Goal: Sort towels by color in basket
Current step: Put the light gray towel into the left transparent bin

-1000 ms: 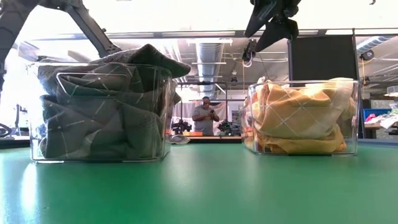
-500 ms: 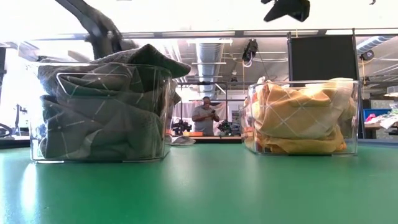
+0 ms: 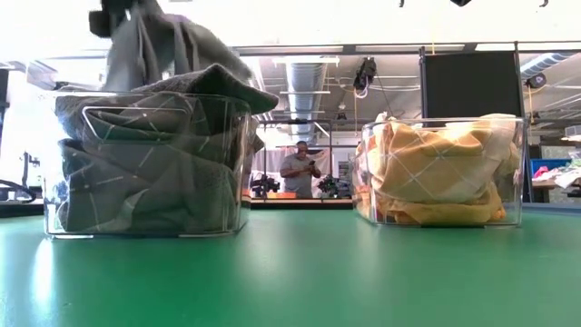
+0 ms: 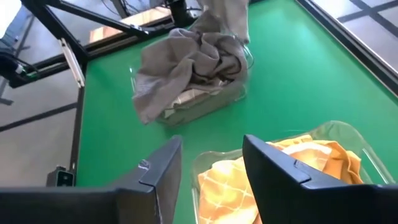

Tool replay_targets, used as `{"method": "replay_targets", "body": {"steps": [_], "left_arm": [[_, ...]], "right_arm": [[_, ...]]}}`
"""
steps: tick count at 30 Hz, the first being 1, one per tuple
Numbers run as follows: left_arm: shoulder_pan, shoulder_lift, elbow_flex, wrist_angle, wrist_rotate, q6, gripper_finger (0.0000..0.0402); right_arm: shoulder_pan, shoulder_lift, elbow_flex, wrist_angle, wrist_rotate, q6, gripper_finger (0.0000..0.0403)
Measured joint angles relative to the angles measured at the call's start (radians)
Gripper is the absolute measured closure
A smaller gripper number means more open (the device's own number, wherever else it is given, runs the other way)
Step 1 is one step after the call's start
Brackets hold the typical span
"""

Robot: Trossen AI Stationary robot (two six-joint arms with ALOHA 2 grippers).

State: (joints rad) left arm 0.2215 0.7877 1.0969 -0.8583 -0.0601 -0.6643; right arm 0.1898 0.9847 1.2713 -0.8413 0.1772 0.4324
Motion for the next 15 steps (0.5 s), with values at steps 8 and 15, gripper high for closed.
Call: {"method": "replay_targets", "body": {"steps": [8,15], "left_arm": [[-0.475,-0.058,-0.011,0.374,-0.351,0.044,0.0401],[-0.583,0.054,-0.026,0.684,-0.427,0.238,0.0401]], "right_arm": [[0.0,-0.019,0.0,0.004,0.003,0.024,0.0262],[0.0,0.003,0.0,0.022,0.063,0.04,0.0281]]}}
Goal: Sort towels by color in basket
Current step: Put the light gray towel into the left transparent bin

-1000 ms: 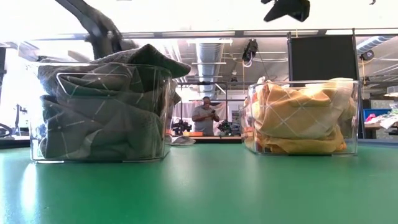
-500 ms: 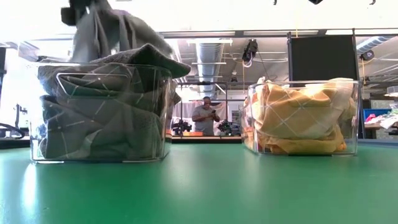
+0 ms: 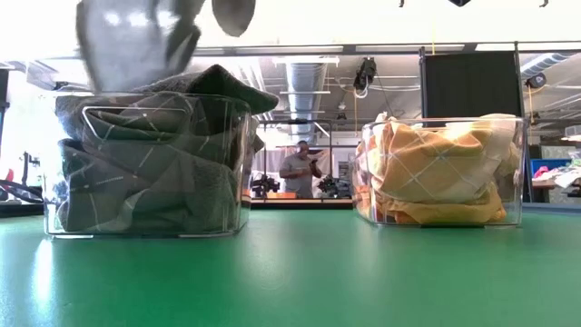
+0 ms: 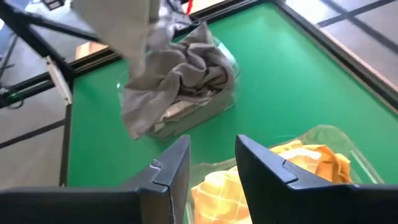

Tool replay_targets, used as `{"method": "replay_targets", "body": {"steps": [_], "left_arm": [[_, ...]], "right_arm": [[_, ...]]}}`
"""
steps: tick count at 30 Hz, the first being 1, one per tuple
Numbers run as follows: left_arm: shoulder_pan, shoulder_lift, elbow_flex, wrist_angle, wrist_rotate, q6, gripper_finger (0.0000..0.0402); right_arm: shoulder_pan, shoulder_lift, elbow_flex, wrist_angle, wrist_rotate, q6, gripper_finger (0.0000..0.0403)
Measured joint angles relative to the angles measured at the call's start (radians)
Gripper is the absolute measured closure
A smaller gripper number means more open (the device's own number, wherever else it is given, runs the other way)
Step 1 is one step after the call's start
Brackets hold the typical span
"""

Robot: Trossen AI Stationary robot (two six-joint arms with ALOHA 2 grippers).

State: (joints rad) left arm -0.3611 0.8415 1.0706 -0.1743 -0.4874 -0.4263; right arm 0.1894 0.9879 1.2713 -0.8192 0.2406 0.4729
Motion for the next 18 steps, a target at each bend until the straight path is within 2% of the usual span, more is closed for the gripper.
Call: {"method": "replay_targets", "body": {"steps": [9,11,18], "left_arm": [[0.001,0.159,0.0,0.232,0.003,0.069,0.0401],[-0.004,0.173,0.0,0.215,0.013,0.067,0.0401],[-0.013,0.14,0.0,-0.039,-0.005,-0.046,0.0402]], "right_arm": [[0.0,0.026,0.0,0.037,0.032,0.018,0.0306],[0.0,0.03,0.0,0.052,0.032,0.032,0.0311],[0.0,0.036,0.001,0.095,0.032,0.035,0.0323]]}}
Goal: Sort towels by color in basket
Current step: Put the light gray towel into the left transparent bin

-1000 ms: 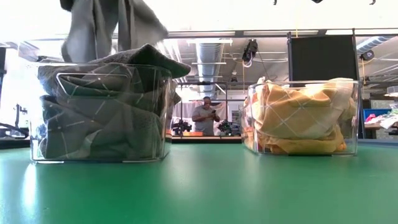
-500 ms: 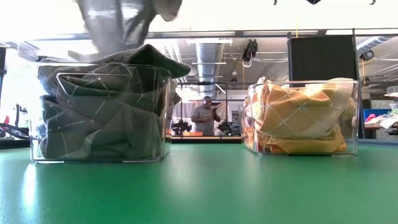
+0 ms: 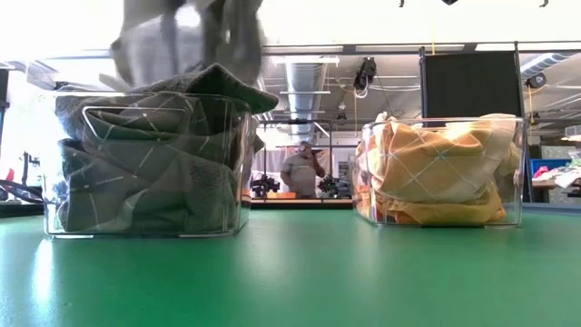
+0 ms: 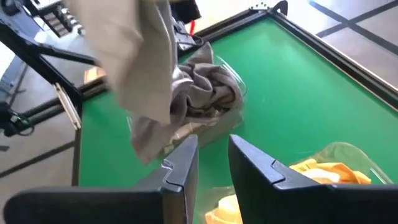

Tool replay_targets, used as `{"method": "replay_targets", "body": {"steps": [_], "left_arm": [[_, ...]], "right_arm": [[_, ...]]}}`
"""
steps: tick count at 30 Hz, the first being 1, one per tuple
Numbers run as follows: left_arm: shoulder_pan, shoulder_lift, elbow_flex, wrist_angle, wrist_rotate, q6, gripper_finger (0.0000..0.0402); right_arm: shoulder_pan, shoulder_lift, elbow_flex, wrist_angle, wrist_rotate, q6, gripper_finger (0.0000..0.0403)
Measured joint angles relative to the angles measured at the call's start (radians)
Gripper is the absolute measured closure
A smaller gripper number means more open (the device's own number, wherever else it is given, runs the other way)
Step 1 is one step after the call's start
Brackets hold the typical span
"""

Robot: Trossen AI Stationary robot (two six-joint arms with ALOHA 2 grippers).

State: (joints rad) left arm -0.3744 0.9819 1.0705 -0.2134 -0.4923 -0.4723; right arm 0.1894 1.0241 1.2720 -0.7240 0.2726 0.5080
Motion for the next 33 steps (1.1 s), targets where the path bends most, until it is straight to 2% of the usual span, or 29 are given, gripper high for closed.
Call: {"method": "replay_targets", "body": {"steps": [7,10,14,17,19,25,33], "left_arm": [[0.0,-0.072,0.0,-0.424,0.02,-0.188,0.0402],[0.0,-0.066,0.0,-0.544,0.089,-0.257,0.0401],[0.001,-0.017,0.0,-0.546,0.224,-0.284,0.0401],[0.009,0.046,0.0,-0.554,0.244,-0.304,0.0401],[0.028,0.096,0.0,-0.539,0.247,-0.302,0.0401],[0.097,0.258,0.0,-0.459,0.317,-0.209,0.0401],[0.152,0.385,-0.001,-0.606,0.32,-0.117,0.0395]], "right_arm": [[0.0,0.058,-0.004,0.109,-0.001,0.0,0.0314],[0.0,0.116,-0.004,0.232,-0.014,-0.043,0.0307],[0.0,0.215,-0.005,0.409,-0.044,-0.117,0.03],[0.0,0.301,0.004,0.546,-0.063,-0.19,0.0298],[0.0,0.359,0.032,0.576,-0.064,-0.222,0.03],[-0.002,0.474,0.138,0.488,-0.067,-0.282,0.0315],[-0.002,0.598,0.161,0.43,-0.066,-0.284,0.0328]]}}
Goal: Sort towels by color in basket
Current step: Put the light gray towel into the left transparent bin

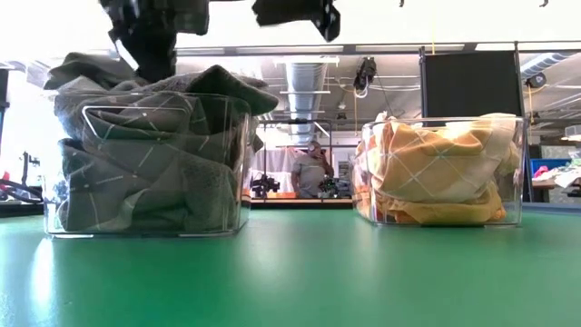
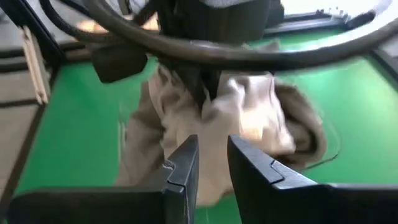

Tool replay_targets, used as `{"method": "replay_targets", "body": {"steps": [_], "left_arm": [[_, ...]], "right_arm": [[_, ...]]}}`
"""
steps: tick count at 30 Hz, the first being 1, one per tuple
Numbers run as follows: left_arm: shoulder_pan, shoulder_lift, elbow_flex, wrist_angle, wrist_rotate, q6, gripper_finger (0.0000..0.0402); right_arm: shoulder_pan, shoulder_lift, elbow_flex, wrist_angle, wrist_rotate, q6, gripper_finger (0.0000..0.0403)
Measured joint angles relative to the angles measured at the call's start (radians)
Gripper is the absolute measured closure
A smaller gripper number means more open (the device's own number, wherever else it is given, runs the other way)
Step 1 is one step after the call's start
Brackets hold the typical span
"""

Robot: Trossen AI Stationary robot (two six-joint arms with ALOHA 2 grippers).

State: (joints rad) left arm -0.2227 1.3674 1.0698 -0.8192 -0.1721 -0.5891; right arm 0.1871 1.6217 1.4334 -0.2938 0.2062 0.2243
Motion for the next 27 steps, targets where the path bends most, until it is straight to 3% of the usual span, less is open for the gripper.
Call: {"method": "replay_targets", "body": {"steps": [4,10,13,15,20,24,27], "left_arm": [[0.001,0.021,0.017,-0.085,0.032,0.005,0.0364],[-0.001,-0.012,0.091,-0.146,0.15,0.003,0.028],[-0.005,-0.021,0.175,-0.271,0.225,-0.01,0.0244],[-0.011,-0.026,0.236,-0.41,0.211,-0.046,0.0229],[0.002,-0.055,0.269,-0.645,0.148,-0.174,0.0223],[0.012,-0.074,0.153,-0.647,0.164,-0.249,0.0238],[0.012,-0.073,0.04,-0.628,0.253,-0.248,0.0253]], "right_arm": [[0.0,0.049,0.0,-0.017,-0.005,0.013,0.0323],[0.0,0.056,0.0,-0.078,-0.006,0.052,0.0308],[0.001,0.034,0.0,-0.128,-0.006,0.054,0.0303],[0.003,0.012,0.0,-0.154,-0.005,0.065,0.0302],[0.005,-0.024,0.0,-0.203,-0.004,0.067,0.0312],[0.006,-0.032,0.0,-0.203,-0.004,0.072,0.0323],[0.013,-0.032,0.0,-0.206,-0.004,0.09,0.0329]]}}
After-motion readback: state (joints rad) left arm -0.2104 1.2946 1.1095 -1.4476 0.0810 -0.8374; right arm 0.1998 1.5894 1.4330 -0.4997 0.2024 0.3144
